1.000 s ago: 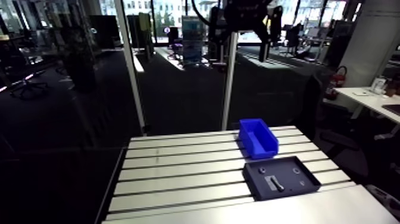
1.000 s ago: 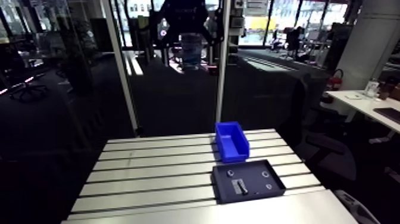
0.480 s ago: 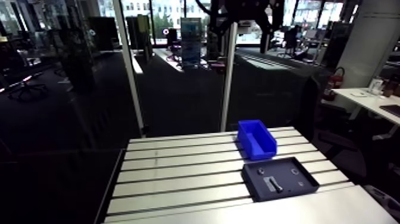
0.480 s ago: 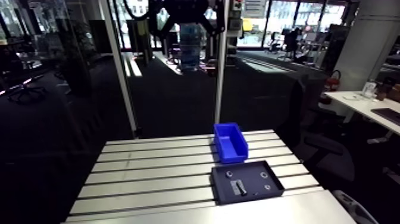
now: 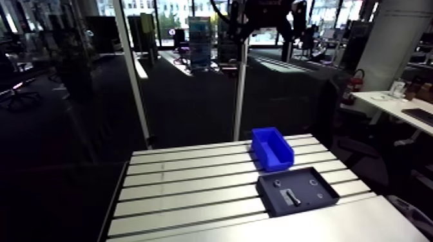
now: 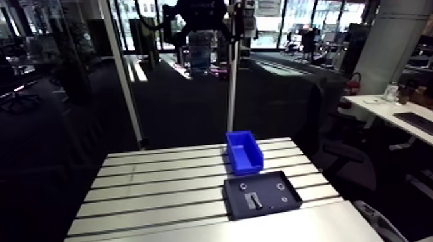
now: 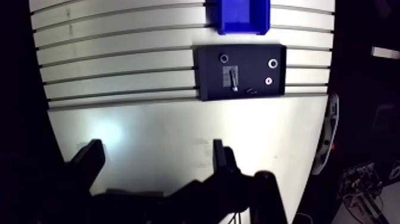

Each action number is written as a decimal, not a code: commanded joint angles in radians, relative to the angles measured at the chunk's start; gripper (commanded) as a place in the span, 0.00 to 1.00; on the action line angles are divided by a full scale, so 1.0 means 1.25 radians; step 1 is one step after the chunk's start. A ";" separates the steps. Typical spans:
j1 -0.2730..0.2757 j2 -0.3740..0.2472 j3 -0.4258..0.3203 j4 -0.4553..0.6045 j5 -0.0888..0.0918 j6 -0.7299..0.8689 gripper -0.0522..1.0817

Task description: Pick up the M10 bolt from the tray and put it into the blue bin.

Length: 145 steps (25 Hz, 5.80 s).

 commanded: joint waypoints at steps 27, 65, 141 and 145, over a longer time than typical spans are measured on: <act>-0.162 -0.010 0.264 -0.290 0.042 -0.295 0.06; -0.216 0.056 0.498 -0.578 0.033 -0.394 0.05; -0.249 0.156 0.600 -0.703 0.014 -0.418 0.52; -0.251 0.156 0.600 -0.704 0.014 -0.418 0.55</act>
